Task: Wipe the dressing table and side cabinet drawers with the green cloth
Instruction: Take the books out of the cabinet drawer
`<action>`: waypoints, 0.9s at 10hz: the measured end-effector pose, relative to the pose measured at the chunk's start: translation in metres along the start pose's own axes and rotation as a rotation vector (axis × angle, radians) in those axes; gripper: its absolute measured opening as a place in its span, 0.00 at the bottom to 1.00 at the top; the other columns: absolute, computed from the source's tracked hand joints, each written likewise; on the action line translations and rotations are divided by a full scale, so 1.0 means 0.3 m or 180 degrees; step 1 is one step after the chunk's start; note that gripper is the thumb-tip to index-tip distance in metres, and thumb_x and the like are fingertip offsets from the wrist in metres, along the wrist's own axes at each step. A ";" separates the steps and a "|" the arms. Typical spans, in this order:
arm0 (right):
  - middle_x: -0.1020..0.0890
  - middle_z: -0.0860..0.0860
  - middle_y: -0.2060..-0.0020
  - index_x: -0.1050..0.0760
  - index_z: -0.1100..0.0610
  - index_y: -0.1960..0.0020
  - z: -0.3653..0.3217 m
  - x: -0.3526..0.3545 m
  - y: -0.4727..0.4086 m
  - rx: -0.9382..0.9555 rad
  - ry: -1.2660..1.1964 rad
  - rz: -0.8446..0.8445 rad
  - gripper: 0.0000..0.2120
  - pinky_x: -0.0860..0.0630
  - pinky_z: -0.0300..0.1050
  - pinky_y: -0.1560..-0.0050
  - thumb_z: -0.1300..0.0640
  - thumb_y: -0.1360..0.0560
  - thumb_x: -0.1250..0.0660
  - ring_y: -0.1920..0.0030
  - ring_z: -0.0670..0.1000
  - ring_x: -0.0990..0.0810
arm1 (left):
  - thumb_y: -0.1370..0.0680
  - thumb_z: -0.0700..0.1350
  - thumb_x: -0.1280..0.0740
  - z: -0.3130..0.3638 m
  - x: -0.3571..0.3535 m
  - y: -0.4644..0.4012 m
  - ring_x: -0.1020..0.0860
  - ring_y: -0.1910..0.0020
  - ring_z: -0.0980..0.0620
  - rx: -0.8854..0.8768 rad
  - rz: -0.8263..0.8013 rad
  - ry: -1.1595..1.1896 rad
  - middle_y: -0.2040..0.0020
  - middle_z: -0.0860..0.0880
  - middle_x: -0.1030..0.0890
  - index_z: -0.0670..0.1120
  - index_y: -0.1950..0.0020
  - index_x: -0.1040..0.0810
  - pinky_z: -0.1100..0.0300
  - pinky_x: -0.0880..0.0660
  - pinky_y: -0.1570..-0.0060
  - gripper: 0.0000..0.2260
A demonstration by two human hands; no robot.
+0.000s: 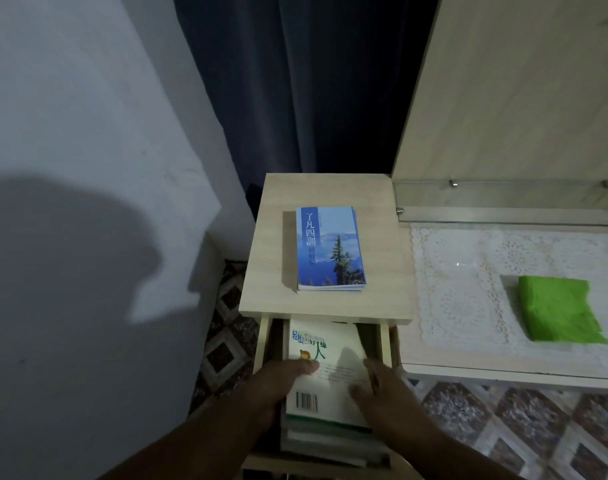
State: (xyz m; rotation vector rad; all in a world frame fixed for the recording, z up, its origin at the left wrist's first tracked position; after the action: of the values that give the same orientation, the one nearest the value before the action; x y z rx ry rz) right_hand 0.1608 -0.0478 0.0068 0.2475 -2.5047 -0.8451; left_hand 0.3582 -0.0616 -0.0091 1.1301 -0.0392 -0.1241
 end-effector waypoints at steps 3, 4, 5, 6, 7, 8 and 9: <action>0.15 0.63 0.45 0.23 0.61 0.36 -0.066 0.023 0.087 -0.1385 -0.2623 -0.1157 0.20 0.18 0.55 0.47 0.51 0.22 0.32 0.47 0.62 0.15 | 0.22 0.45 0.31 0.107 0.009 0.187 0.16 0.53 0.41 0.0039 -0.0304 0.0116 0.46 0.37 0.16 0.40 0.41 0.18 0.51 0.20 0.51 0.13; 0.16 0.65 0.46 0.21 0.64 0.37 -0.082 0.045 0.106 -0.1476 -0.2486 -0.1180 0.20 0.22 0.60 0.38 0.52 0.23 0.31 0.46 0.64 0.17 | 0.25 0.45 0.29 0.107 -0.003 0.239 0.18 0.48 0.39 0.0118 -0.0320 0.0235 0.44 0.36 0.17 0.38 0.38 0.19 0.46 0.24 0.39 0.18; 0.19 0.65 0.40 0.19 0.61 0.39 -0.099 0.083 0.137 -0.1446 -0.2517 -0.1223 0.22 0.23 0.61 0.38 0.50 0.28 0.25 0.42 0.65 0.19 | 0.30 0.45 0.27 0.097 -0.027 0.301 0.17 0.57 0.41 0.0166 -0.0535 0.0514 0.51 0.38 0.16 0.37 0.44 0.15 0.52 0.22 0.50 0.18; 0.16 0.63 0.45 0.17 0.62 0.43 -0.130 0.151 0.155 -0.1175 -0.2498 -0.1224 0.31 0.22 0.56 0.39 0.46 0.41 0.17 0.44 0.62 0.16 | 0.31 0.44 0.28 0.121 -0.053 0.369 0.17 0.69 0.44 0.0039 -0.0709 0.0675 0.61 0.39 0.16 0.37 0.57 0.14 0.61 0.22 0.68 0.10; 0.13 0.62 0.59 0.15 0.65 0.53 -0.194 0.246 0.162 -0.0707 -0.2059 -0.1390 0.48 0.18 0.42 0.67 0.47 0.70 0.12 0.63 0.57 0.13 | 0.41 0.44 0.25 0.205 -0.068 0.428 0.17 0.70 0.45 -0.0191 -0.0809 0.0577 0.62 0.39 0.16 0.39 0.63 0.13 0.59 0.22 0.68 0.11; 0.16 0.66 0.65 0.15 0.68 0.63 -0.344 0.334 0.204 -0.0424 -0.2149 -0.1451 0.41 0.23 0.44 0.79 0.55 0.74 0.13 0.72 0.61 0.16 | 0.36 0.41 0.25 0.315 -0.080 0.508 0.15 0.67 0.44 -0.0489 -0.0911 0.0436 0.60 0.38 0.15 0.39 0.62 0.12 0.57 0.19 0.68 0.06; 0.14 0.63 0.58 0.15 0.64 0.54 -0.478 0.407 0.189 0.0132 -0.2009 -0.1380 0.32 0.19 0.45 0.71 0.51 0.53 0.12 0.65 0.59 0.13 | 0.33 0.47 0.26 0.444 -0.081 0.569 0.14 0.55 0.42 -0.0843 -0.0906 0.0454 0.50 0.38 0.14 0.43 0.50 0.12 0.51 0.19 0.54 0.14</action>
State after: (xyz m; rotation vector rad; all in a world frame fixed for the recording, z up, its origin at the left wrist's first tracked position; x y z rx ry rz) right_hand 0.1252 -0.1161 0.1879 0.6408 -3.1143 -1.1863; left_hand 0.3351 -0.1067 0.2027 0.8721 0.2593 -0.2931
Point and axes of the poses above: each hand's wrist, its own y-axis away from the middle knuckle, its own x-axis out of the back of the hand, z = x × y, the point moved 6 cm from there along -y, towards the middle knuckle
